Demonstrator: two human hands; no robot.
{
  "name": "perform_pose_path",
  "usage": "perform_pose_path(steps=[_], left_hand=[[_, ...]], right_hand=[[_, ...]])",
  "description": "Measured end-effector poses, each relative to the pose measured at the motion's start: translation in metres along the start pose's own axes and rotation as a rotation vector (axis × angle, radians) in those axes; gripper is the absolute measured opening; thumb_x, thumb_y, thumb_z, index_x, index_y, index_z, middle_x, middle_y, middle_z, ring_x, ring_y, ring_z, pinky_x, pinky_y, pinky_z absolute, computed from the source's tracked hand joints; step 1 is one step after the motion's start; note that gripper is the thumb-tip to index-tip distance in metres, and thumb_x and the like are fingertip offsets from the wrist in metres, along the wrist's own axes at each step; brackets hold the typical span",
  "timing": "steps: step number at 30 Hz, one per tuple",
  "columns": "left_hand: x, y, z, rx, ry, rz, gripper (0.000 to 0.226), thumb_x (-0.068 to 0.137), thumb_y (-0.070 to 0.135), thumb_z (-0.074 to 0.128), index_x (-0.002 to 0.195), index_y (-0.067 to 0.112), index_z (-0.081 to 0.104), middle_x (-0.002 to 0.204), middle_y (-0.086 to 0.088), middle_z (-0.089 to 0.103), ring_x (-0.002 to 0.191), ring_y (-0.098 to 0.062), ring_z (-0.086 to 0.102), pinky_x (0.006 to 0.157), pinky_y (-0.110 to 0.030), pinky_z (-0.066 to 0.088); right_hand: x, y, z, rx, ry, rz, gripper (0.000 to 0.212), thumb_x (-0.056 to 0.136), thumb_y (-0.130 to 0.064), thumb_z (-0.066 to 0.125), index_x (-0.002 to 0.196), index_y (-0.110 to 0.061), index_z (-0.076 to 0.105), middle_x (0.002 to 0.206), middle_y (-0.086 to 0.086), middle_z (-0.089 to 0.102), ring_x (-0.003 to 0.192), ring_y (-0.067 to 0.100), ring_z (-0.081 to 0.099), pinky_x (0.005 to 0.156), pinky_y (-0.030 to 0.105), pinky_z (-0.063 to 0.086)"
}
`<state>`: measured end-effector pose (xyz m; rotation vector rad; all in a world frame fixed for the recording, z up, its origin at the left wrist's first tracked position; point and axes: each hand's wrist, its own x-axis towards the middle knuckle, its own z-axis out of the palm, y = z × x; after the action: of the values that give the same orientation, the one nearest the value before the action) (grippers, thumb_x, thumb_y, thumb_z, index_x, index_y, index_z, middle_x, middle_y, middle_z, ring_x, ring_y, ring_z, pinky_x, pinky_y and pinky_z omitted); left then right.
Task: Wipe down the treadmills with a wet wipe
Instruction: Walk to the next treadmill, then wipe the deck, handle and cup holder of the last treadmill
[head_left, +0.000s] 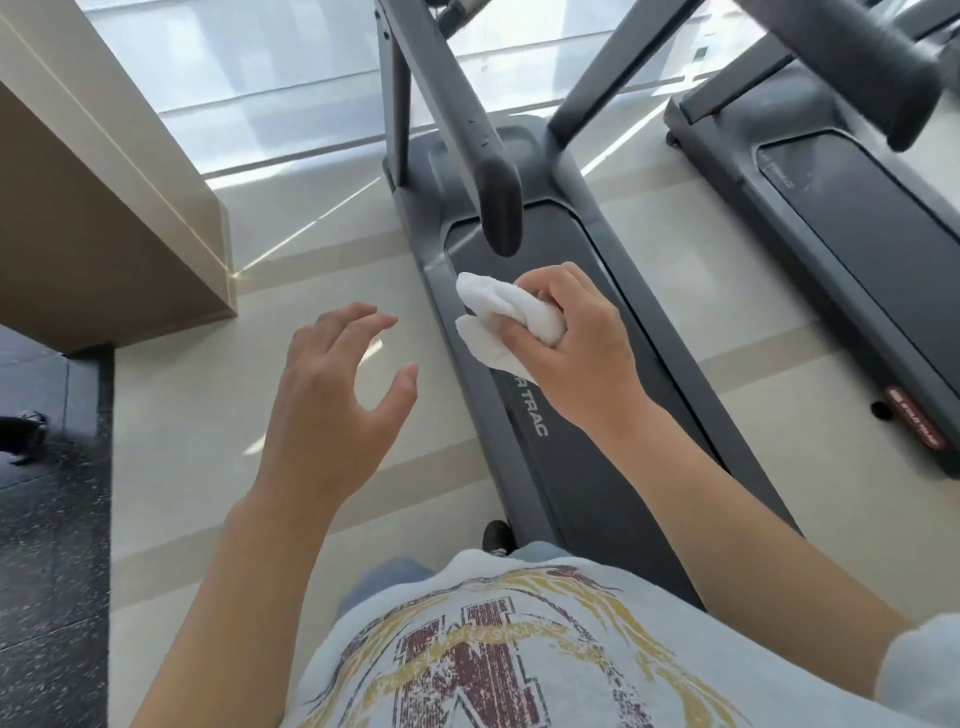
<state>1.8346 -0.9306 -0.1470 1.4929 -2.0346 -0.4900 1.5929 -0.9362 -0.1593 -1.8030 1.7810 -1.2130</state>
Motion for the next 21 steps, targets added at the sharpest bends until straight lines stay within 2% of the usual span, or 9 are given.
perform_pose_path(steps=[2,4,8,14,17,21], left_hand=[[0.019,0.001,0.008,0.005,-0.009,0.007,0.042,0.098,0.029,0.070,0.137,0.015,0.066,0.142,0.000,0.059,0.131,-0.019,0.050,0.107,0.000,0.020],[0.036,0.002,0.013,0.005,-0.028,0.010,0.043,0.097,0.031,0.068,0.137,0.015,0.066,0.141,-0.001,0.060,0.131,-0.019,0.050,0.107,0.000,0.020],[0.078,-0.002,0.017,-0.001,-0.042,0.025,0.041,0.097,0.023,0.073,0.137,0.015,0.066,0.141,-0.001,0.060,0.132,-0.018,0.050,0.108,-0.001,0.021],[0.158,-0.023,0.027,-0.030,-0.116,0.114,0.042,0.097,0.026,0.071,0.138,0.018,0.065,0.142,0.004,0.059,0.135,-0.015,0.048,0.110,-0.006,0.022],[0.201,-0.037,0.029,-0.052,-0.141,0.193,0.041,0.097,0.024,0.071,0.138,0.019,0.066,0.142,0.005,0.059,0.134,-0.013,0.047,0.110,-0.003,0.020],[0.262,-0.062,0.030,-0.079,-0.214,0.288,0.042,0.097,0.025,0.070,0.138,0.019,0.065,0.143,0.006,0.058,0.134,-0.012,0.047,0.109,0.000,0.020]], right_hand=[[0.022,0.009,0.000,0.001,0.039,-0.013,0.025,0.094,-0.035,0.076,0.106,-0.017,0.065,0.100,-0.007,0.060,0.085,0.010,0.058,0.069,0.017,0.045],[0.040,0.015,0.000,0.002,0.075,0.000,0.023,0.096,-0.033,0.075,0.107,-0.016,0.064,0.102,-0.008,0.059,0.087,0.007,0.057,0.071,0.015,0.043],[0.068,0.027,0.006,0.004,0.120,0.008,0.022,0.098,-0.030,0.074,0.110,-0.016,0.064,0.104,-0.006,0.056,0.085,0.011,0.057,0.069,0.019,0.045],[0.115,0.044,0.024,-0.046,0.216,0.079,0.023,0.100,-0.030,0.071,0.115,-0.015,0.063,0.110,-0.003,0.053,0.088,0.013,0.056,0.071,0.030,0.050],[0.134,0.050,0.043,-0.079,0.251,0.140,0.024,0.100,-0.031,0.070,0.116,-0.016,0.062,0.111,-0.004,0.052,0.088,0.014,0.057,0.070,0.037,0.053],[0.158,0.053,0.074,-0.162,0.293,0.218,0.026,0.100,-0.034,0.070,0.115,-0.016,0.061,0.109,-0.004,0.050,0.082,0.011,0.054,0.065,0.035,0.052]])
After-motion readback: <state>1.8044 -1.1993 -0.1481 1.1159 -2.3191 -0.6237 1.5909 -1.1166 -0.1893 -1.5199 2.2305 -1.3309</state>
